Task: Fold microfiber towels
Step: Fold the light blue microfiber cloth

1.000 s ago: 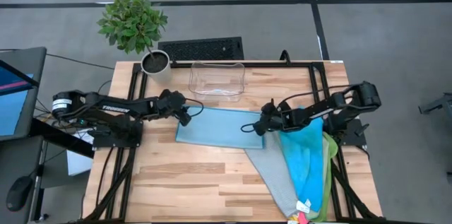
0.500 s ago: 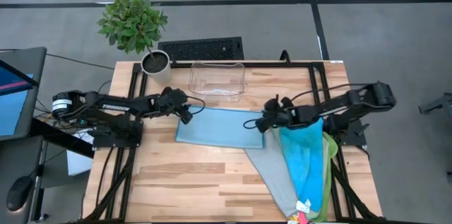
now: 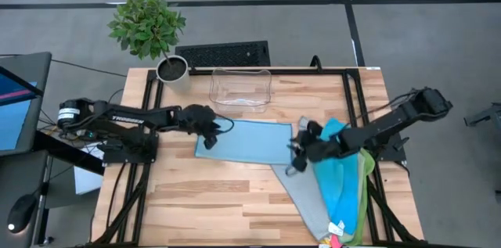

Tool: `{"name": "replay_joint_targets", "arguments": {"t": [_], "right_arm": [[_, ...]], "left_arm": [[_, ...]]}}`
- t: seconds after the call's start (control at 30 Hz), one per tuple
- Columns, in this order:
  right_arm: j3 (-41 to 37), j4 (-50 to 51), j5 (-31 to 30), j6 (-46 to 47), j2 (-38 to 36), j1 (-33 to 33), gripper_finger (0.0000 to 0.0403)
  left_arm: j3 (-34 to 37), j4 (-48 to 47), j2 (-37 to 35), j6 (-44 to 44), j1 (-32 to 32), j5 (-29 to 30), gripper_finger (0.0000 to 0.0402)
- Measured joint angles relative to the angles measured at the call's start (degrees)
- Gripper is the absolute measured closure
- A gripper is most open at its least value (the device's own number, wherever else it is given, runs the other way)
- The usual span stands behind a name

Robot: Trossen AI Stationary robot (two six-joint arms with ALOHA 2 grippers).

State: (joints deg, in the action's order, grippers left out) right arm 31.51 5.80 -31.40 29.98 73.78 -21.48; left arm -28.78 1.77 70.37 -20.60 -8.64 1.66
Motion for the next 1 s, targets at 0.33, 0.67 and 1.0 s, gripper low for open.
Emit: {"name": "replay_joint_targets", "arguments": {"t": [0.33,0.67,1.0], "right_arm": [[0.0,-13.2,-3.0,1.3,13.9,-5.2,0.0206],[0.0,-15.7,-3.4,7.5,23.8,-6.8,0.0248],[0.1,-15.7,-4.2,7.4,24.1,-6.6,0.0266]], "left_arm": [[0.4,5.7,0.1,-0.1,12.3,18.9,0.0281],[9.1,9.7,0.2,-10.1,18.1,28.2,0.0281],[17.9,14.0,0.2,-18.8,20.7,33.7,0.0281]]}}
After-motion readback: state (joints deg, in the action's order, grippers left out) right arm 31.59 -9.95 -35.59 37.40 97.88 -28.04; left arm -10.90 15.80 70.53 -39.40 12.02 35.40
